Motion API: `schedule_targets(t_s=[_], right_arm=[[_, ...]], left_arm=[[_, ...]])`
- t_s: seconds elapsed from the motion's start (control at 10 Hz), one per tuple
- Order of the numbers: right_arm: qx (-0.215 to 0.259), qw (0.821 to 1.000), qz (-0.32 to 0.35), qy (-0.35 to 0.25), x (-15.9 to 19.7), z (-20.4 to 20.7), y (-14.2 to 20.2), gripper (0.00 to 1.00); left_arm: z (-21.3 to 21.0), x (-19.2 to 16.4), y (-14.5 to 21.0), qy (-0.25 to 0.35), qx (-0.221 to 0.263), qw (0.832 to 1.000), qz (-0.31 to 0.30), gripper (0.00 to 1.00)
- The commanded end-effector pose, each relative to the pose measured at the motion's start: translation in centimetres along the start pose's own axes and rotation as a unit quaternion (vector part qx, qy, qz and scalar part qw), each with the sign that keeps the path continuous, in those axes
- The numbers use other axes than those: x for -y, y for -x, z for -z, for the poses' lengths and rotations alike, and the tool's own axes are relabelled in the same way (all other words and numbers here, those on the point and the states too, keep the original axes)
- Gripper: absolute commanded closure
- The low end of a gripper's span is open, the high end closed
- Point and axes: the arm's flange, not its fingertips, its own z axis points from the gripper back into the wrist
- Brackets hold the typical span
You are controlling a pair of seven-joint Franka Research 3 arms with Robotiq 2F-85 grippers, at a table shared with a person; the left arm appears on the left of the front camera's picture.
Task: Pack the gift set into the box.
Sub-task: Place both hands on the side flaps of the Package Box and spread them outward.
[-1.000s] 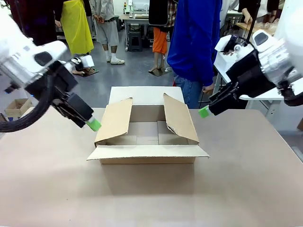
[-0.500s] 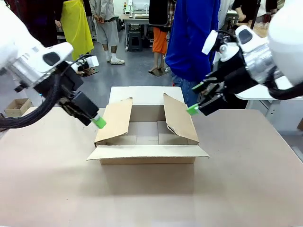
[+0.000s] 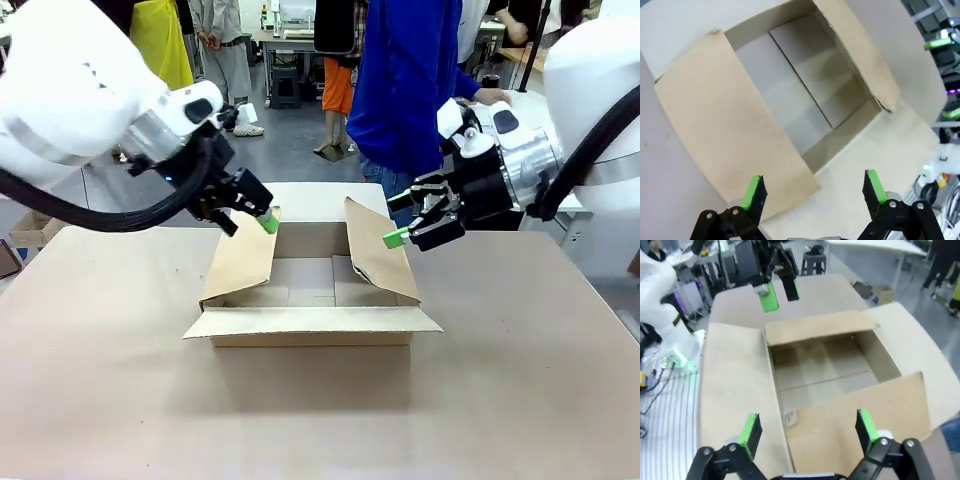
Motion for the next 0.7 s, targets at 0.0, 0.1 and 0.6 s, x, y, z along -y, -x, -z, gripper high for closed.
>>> schedule_targets(t_s=[0.0,0.1,0.6], right_arm=[[-0.003,1.0,-0.023,0.003,-1.1,0.2,-1.8,0.0],[-0.003,1.0,-0.023,0.003,-1.1,0.2,-1.8,0.0],[-0.003,1.0,-0.023,0.003,-1.1,0.2,-1.8,0.0]], left_arm=[[2.4,2.6,-2.1,-0.081,-0.025,0.996,-0.03,0.0],[3.8,3.3,-3.0,-0.124,-0.024,0.991,-0.047,0.0],[8.1,2.4,-5.4,-0.268,-0.053,0.953,-0.133,0.0]])
